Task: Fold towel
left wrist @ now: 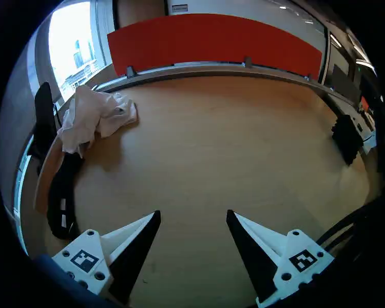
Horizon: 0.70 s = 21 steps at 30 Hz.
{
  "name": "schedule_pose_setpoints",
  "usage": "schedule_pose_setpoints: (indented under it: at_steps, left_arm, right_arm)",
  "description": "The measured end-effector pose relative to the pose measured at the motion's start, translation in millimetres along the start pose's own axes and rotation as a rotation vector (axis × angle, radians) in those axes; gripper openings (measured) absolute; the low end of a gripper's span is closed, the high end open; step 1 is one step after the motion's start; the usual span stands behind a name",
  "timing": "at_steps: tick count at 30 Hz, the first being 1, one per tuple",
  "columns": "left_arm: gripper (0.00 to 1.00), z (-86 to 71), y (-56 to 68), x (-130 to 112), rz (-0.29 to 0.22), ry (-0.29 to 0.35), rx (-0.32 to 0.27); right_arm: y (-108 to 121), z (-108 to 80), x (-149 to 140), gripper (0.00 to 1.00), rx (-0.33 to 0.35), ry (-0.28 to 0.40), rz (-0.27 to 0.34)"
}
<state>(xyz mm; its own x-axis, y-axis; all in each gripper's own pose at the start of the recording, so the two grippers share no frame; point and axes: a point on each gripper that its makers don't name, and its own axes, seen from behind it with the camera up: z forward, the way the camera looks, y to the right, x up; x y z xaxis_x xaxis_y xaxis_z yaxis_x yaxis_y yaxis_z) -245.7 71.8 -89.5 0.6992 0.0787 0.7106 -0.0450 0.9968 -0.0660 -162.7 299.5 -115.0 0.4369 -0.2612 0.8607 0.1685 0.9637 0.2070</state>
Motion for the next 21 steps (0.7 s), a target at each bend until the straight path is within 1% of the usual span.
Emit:
schedule_pose_setpoints:
  at_steps: [6, 12, 17, 19, 21]
  left_arm:
    - [0.95, -0.1, 1.2, 0.4, 0.002, 0.000, 0.000]
    - [0.95, -0.1, 2.2, 0.0, 0.002, -0.002, -0.001]
    - [0.95, -0.2, 1.6, 0.9, 0.001, -0.001, 0.001]
    - [0.95, -0.2, 1.3, 0.6, -0.003, -0.001, 0.001]
    - [0.95, -0.2, 0.8, 0.1, -0.007, -0.001, 0.001]
  right_arm:
    - [1.9, 4.7, -9.5, 0.05, -0.011, -0.026, -0.002]
    - [1.8, 7.4, -8.5, 0.05, -0.012, -0.022, 0.019]
    - [0.5, 6.7, -8.2, 0.05, -0.010, -0.017, 0.019]
    - [-1.2, 6.2, -7.3, 0.07, -0.009, -0.011, 0.019]
    - [-2.8, 5.5, -5.9, 0.10, -0.008, -0.004, 0.020]
